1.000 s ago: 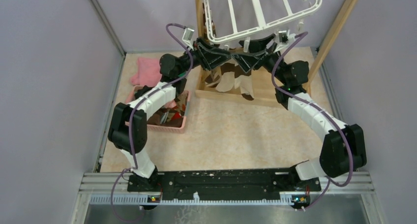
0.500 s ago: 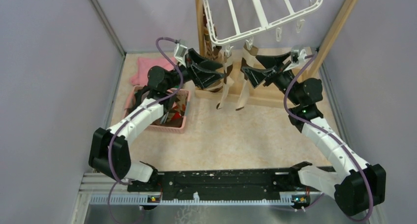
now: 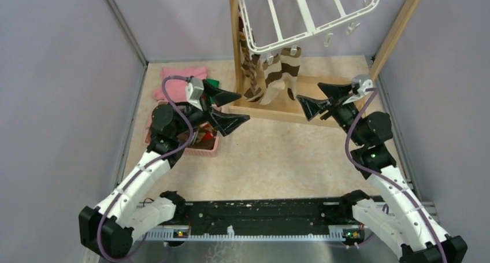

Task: Clip the socks to the hanger
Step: Clamp the sock onto the hanger, then reset both arms

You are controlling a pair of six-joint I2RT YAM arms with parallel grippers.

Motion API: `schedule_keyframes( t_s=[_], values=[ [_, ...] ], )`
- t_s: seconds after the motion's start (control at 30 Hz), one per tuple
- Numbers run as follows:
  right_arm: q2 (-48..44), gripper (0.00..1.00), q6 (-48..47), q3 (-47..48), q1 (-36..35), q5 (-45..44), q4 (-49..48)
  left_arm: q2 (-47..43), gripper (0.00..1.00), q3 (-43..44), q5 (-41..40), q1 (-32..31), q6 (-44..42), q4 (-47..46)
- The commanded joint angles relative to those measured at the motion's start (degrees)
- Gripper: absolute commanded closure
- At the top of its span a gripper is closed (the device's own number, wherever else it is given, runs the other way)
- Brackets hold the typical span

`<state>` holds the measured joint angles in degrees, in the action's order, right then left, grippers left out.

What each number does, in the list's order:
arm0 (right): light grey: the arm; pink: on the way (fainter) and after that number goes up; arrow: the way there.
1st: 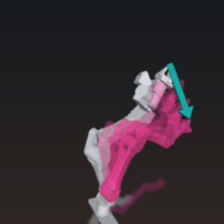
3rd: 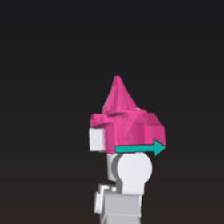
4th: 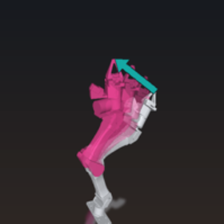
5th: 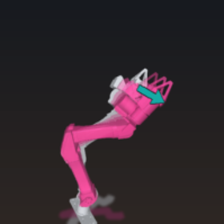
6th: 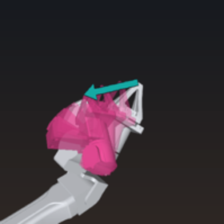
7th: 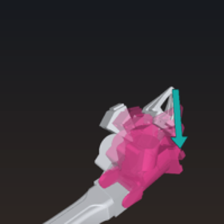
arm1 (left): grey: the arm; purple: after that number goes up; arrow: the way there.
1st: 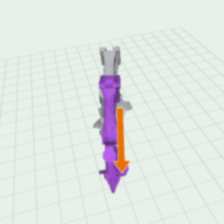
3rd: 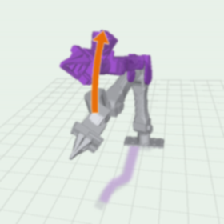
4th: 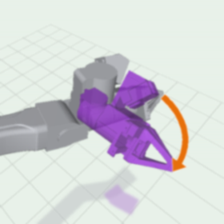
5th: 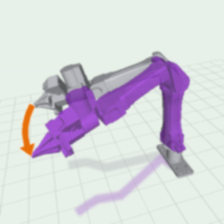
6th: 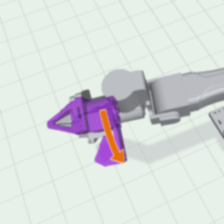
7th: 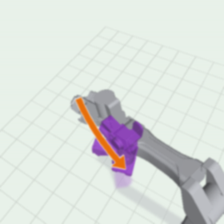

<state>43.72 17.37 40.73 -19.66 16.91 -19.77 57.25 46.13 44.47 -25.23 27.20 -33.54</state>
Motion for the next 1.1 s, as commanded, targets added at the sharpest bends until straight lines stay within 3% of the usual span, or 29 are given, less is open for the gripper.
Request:
schedule_keyframes(
  t_s=[0.0,0.23,0.37,0.63,0.77,0.93,1.07],
  values=[
    [-3.90,0.01,-0.70,-1.39,0.41,-6.00,6.45,-6.19,0.01,-4.12,-4.16,-0.16,-4.97,10.47],
    [-15.38,0.01,7.28,-4.36,0.41,-22.10,16.48,-15.32,0.01,-9.02,-12.08,0.00,-7.78,25.28],
    [-19.59,0.01,8.50,-4.48,0.41,-25.60,22.57,-18.04,0.01,-8.19,-14.81,0.01,-10.21,31.20],
    [-14.87,0.01,15.14,-1.21,0.32,-33.15,32.07,-15.88,0.01,-5.51,-25.39,1.56,-11.71,38.19],
    [-14.59,0.01,14.79,-2.15,0.37,-32.96,30.22,-15.13,0.01,-6.97,-18.71,9.65,-6.97,34.47],
    [-15.85,0.01,13.84,-4.98,0.32,-28.24,26.34,-12.90,0.01,-7.84,-2.05,23.97,1.39,26.99],
    [-14.83,0.01,16.56,-5.74,0.33,-35.07,28.41,-8.24,0.01,-9.38,10.67,34.22,10.34,19.01]
  ],
)
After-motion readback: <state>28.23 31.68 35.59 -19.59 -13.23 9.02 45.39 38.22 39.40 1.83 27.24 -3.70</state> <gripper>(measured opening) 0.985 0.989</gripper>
